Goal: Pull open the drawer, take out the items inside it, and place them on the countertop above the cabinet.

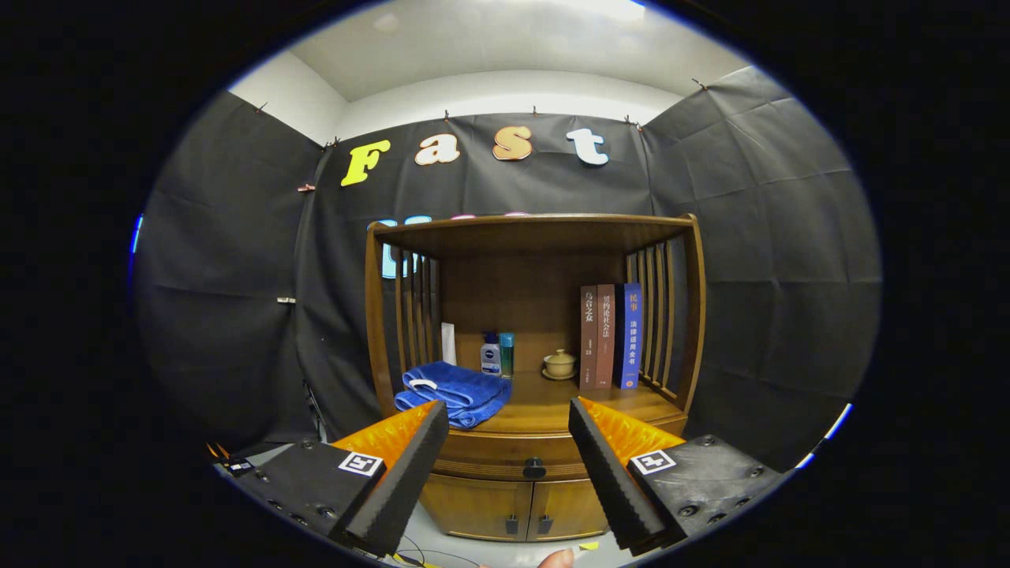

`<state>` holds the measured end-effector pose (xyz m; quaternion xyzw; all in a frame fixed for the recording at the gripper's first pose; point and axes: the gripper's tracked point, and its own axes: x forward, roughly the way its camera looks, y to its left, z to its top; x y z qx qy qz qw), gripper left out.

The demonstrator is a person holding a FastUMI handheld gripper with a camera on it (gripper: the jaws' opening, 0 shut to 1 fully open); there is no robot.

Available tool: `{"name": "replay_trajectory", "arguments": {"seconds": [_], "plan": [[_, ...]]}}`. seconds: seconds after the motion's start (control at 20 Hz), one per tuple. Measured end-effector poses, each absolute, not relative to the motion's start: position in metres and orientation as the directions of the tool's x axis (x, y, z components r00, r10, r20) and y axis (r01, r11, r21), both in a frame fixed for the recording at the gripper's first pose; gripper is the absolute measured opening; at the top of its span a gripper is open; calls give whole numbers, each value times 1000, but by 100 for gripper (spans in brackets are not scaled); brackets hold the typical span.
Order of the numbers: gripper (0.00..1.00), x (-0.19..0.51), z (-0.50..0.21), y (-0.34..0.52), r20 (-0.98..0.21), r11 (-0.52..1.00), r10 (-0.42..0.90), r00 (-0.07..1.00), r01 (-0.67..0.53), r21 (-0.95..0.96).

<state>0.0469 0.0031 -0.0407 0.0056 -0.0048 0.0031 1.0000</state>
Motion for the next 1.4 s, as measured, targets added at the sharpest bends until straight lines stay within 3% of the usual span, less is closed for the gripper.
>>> {"name": "replay_trajectory", "arguments": {"seconds": [0.55, 1.05, 1.15, 1.3, 1.4], "plan": [[99, 150, -177, -28, -110, 999, -54, 992, 54, -3], [99, 202, -278, -30, -213, 997, -70, 975, 76, 17], [95, 210, -288, -37, -228, 995, -86, 970, 94, 24], [65, 217, -289, -40, -224, 994, -90, 970, 100, 33], [56, 225, -298, -36, -227, 995, -86, 970, 93, 20]]}}
